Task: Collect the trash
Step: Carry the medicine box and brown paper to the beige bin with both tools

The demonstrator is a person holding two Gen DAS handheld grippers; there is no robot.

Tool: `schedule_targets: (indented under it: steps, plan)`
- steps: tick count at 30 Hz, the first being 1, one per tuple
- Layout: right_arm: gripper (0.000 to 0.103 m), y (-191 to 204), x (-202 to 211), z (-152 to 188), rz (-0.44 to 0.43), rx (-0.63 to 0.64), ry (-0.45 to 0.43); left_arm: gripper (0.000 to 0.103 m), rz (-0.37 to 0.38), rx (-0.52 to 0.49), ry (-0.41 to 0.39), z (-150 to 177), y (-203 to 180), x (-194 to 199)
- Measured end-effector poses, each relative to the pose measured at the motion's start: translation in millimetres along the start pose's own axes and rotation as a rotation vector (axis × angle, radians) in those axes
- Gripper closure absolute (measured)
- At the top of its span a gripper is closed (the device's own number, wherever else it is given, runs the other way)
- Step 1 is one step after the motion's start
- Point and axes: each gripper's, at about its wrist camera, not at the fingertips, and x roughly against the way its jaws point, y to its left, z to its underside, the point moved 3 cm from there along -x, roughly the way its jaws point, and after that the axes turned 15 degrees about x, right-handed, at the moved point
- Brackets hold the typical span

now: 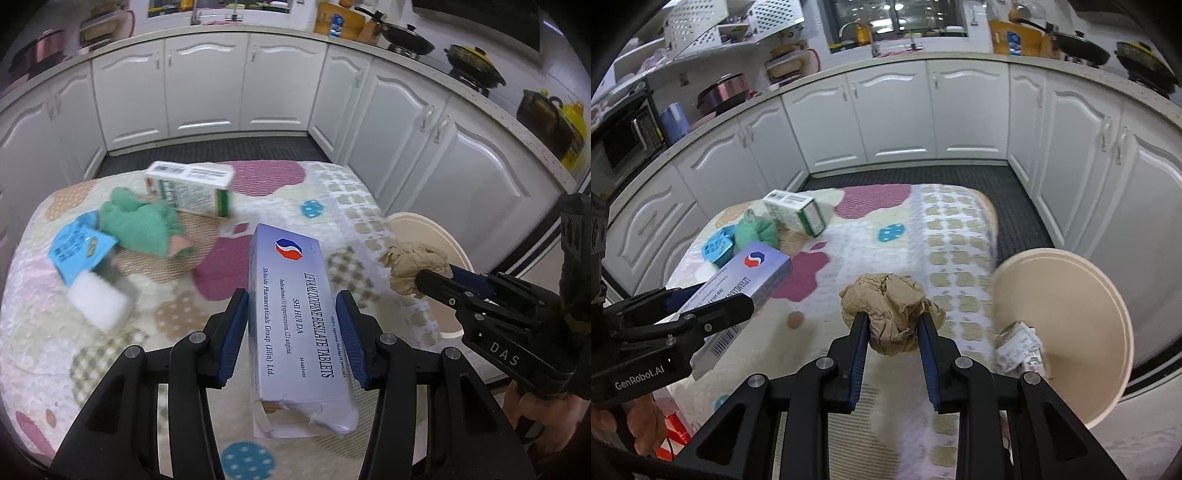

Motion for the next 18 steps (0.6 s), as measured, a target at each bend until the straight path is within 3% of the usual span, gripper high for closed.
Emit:
schedule_targets:
  steps: [18]
  plan:
    - [0.077, -93, 19, 36, 0.158, -0.131, 0.039, 0.056, 0.098, -0.149, 0.048, 4, -104, -41]
